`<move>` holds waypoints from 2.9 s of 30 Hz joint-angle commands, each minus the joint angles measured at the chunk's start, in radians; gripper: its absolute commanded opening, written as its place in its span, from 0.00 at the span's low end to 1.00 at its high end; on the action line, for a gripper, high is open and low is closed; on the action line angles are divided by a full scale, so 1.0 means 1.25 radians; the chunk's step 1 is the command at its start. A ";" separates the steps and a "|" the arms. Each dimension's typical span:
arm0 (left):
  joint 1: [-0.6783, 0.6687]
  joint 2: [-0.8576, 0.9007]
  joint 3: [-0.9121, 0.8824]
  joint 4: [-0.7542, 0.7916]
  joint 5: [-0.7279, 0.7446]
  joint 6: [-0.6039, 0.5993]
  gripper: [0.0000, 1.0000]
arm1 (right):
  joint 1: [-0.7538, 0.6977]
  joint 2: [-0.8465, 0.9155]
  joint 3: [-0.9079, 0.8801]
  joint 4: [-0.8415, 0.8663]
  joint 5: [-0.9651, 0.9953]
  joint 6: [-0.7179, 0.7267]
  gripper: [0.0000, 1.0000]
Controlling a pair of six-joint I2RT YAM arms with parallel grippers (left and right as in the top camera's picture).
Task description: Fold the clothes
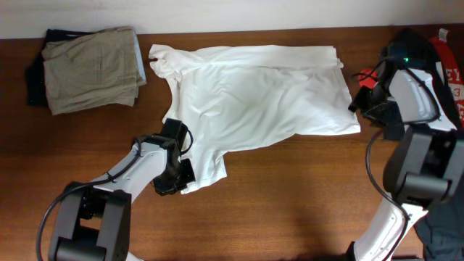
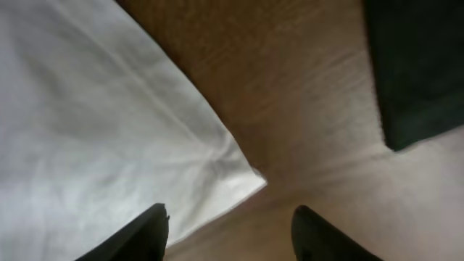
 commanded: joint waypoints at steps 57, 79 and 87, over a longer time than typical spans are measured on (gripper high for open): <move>0.078 0.097 1.591 -0.479 -0.279 0.292 0.01 | 0.000 -0.356 0.714 -0.269 -0.074 0.002 0.04; -0.154 -0.296 0.299 -0.577 -0.020 -0.013 0.01 | -0.078 -0.413 0.012 -0.393 0.048 -0.027 0.04; -0.154 -0.335 0.060 -0.564 0.008 -0.090 0.01 | -0.089 -0.413 -0.323 -0.302 0.047 0.004 0.04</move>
